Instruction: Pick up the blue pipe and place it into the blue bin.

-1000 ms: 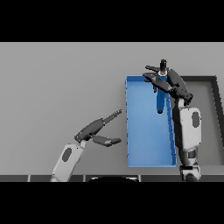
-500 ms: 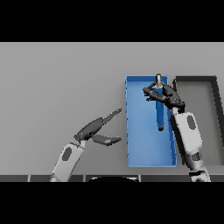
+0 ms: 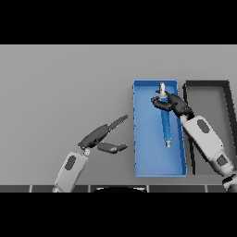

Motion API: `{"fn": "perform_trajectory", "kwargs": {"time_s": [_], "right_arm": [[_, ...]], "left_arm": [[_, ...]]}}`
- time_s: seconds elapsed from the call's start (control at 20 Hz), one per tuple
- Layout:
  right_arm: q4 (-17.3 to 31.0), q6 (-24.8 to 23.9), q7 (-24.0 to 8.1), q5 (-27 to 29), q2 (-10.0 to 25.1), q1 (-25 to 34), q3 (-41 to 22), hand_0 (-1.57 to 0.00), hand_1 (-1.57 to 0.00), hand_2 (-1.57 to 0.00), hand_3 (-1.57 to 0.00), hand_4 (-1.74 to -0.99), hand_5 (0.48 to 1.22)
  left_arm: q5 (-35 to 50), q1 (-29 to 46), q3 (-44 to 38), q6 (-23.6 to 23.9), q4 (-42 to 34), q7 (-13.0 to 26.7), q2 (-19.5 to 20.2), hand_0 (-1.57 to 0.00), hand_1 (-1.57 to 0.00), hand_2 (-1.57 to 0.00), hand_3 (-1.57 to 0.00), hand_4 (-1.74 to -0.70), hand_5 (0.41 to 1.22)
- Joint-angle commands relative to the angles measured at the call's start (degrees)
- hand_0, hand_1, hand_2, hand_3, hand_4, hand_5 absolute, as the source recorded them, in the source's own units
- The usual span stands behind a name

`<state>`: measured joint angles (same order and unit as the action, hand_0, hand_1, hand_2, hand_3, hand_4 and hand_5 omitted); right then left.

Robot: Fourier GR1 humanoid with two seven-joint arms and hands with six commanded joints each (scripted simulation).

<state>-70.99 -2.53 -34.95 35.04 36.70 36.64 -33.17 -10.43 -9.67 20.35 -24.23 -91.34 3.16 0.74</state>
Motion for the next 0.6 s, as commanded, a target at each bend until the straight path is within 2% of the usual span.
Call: {"fn": "perform_trajectory", "kwargs": {"time_s": [0.0,0.2,0.4,0.55], "right_arm": [[-0.4,1.3,0.0,-0.4,0.7,0.3,-0.5,-0.23,-0.21,-0.21,-0.06,-1.233,0.913],[-0.1,3.8,0.0,-0.8,2.6,1.7,-4.3,-0.09,-0.09,-0.08,-0.02,-1.175,0.788],[0.7,4.8,0.1,-0.3,3.0,2.5,-5.7,-0.04,-0.04,-0.03,-0.01,-1.11,0.736],[-0.2,6.1,1.5,-1.6,4.3,2.1,-6.4,-0.02,-0.02,-0.02,0.0,-1.084,0.714]], "left_arm": [[-0.1,0.2,0.0,-0.1,0.3,-0.3,0.3,0.0,0.0,0.0,0.0,-0.93,0.496],[-0.2,0.4,0.6,-0.2,-0.3,0.4,-0.2,0.0,0.0,0.0,0.0,-0.93,0.496],[0.1,0.7,0.5,-0.4,-0.3,0.0,0.0,0.0,0.0,0.0,0.0,-0.93,0.497],[0.1,1.4,0.5,0.0,-1.0,0.4,0.0,0.0,0.0,0.0,0.0,-0.93,0.495]]}}
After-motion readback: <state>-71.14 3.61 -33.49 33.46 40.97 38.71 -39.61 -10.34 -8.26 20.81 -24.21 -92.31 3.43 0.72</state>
